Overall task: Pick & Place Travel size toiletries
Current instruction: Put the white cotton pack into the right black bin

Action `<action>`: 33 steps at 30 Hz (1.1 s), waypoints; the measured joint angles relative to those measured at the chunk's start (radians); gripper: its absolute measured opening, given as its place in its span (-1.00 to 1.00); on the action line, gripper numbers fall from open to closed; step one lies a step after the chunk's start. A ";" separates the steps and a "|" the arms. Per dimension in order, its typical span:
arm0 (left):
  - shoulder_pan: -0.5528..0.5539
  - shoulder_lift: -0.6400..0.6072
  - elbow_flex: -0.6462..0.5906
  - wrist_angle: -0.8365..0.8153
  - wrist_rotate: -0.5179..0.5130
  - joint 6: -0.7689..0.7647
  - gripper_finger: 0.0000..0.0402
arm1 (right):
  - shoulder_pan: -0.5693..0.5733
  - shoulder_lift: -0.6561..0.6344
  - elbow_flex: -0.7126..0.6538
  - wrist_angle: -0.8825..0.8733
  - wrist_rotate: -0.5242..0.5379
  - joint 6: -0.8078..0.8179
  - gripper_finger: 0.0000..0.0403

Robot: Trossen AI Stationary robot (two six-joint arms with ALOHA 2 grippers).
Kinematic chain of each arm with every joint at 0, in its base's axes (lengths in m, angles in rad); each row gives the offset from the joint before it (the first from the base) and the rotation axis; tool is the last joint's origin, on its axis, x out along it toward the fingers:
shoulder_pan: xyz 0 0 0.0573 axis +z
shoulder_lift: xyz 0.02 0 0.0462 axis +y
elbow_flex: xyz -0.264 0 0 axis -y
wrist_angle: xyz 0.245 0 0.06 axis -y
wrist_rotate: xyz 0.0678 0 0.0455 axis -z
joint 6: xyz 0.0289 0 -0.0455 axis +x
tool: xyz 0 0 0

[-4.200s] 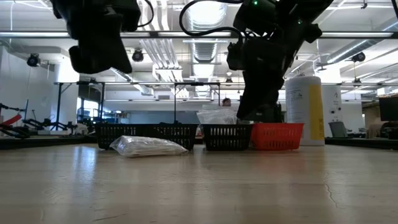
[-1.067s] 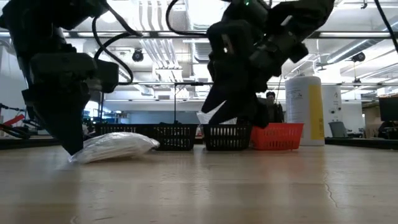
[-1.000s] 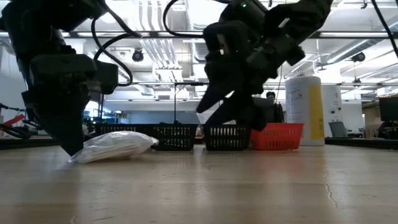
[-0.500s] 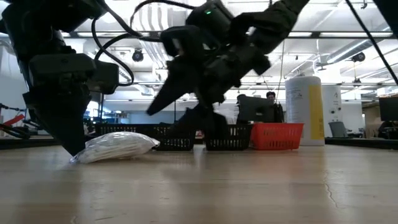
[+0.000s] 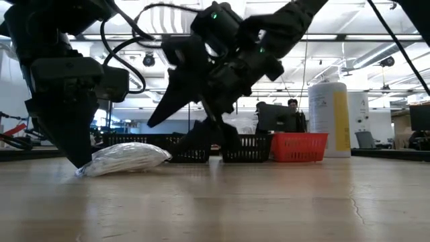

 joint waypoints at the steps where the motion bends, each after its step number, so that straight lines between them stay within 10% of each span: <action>1: 0.000 0.000 0.000 0.000 0.001 0.000 -0.94 | -0.003 0.008 0.002 0.007 -0.002 0.003 0.33; 18: 0.000 0.000 -0.001 0.007 0.003 0.025 -0.94 | -0.015 0.059 0.079 0.058 -0.045 -0.053 0.43; 33: 0.000 0.002 0.015 0.020 -0.055 0.070 -0.94 | -0.013 0.060 0.080 0.044 -0.061 -0.103 -0.41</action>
